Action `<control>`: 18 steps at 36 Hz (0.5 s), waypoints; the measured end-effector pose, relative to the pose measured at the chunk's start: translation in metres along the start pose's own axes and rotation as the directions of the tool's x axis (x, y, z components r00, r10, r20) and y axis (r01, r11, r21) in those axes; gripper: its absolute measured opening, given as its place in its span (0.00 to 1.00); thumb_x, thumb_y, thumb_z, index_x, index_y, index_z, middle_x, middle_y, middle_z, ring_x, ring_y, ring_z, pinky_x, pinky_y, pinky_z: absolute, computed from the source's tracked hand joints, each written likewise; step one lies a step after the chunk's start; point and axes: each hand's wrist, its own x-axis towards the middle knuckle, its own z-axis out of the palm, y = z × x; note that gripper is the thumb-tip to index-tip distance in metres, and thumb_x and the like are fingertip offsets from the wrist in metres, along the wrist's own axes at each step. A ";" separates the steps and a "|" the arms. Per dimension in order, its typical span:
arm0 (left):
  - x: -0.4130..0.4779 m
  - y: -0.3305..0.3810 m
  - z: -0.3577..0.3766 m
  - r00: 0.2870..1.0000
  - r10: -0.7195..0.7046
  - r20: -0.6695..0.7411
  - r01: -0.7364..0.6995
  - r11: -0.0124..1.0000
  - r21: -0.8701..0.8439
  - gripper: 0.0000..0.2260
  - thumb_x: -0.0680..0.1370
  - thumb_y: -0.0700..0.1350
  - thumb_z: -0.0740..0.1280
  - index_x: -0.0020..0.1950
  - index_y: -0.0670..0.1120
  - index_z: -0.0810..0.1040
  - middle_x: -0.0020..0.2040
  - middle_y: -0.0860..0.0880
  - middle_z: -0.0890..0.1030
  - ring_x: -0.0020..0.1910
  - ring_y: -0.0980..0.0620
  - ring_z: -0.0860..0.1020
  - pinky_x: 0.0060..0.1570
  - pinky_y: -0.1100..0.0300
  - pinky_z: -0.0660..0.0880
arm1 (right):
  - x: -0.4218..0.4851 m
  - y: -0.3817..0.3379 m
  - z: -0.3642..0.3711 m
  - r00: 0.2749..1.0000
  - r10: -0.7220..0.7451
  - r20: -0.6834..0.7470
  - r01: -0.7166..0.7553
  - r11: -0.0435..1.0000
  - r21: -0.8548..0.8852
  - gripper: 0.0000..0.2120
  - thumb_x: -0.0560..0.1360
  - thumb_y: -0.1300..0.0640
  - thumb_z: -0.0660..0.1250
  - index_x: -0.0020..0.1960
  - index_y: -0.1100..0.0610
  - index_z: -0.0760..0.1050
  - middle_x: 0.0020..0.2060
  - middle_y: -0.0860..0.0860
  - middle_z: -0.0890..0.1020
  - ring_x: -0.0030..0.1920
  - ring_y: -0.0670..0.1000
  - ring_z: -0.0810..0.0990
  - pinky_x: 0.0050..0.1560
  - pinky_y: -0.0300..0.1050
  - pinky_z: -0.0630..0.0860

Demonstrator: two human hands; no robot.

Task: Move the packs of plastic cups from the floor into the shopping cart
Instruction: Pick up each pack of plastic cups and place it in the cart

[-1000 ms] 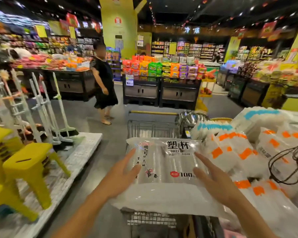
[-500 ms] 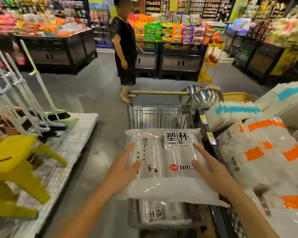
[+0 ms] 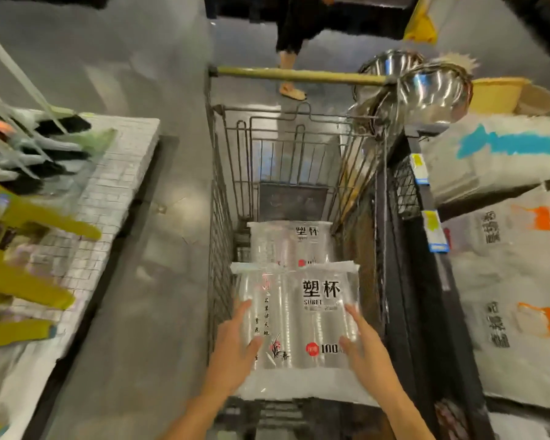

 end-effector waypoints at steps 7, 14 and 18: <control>0.050 -0.063 0.061 0.995 -0.104 0.005 0.104 0.995 0.011 0.33 0.77 0.40 0.69 0.73 0.65 0.57 0.71 0.68 0.61 0.72 0.58 0.61 0.73 0.54 0.58 | 0.054 0.070 0.052 0.982 0.171 0.076 -0.175 0.982 0.064 0.30 0.82 0.60 0.66 0.75 0.34 0.62 0.71 0.29 0.64 0.76 0.43 0.64 0.79 0.55 0.63; 0.072 -0.117 0.100 0.981 -0.196 -0.004 0.196 0.980 0.015 0.40 0.74 0.36 0.70 0.70 0.71 0.56 0.69 0.56 0.66 0.66 0.64 0.65 0.69 0.57 0.61 | 0.072 0.113 0.086 0.960 0.266 0.085 -0.272 0.960 0.064 0.32 0.81 0.68 0.63 0.77 0.42 0.62 0.70 0.40 0.62 0.68 0.25 0.62 0.79 0.50 0.62; 0.071 -0.115 0.102 0.972 -0.236 0.007 0.236 0.971 0.022 0.36 0.77 0.39 0.68 0.69 0.73 0.54 0.70 0.56 0.64 0.67 0.60 0.64 0.69 0.53 0.62 | 0.076 0.113 0.084 0.949 0.298 0.102 -0.303 0.953 0.033 0.31 0.81 0.66 0.63 0.78 0.43 0.60 0.71 0.43 0.62 0.68 0.40 0.65 0.76 0.50 0.64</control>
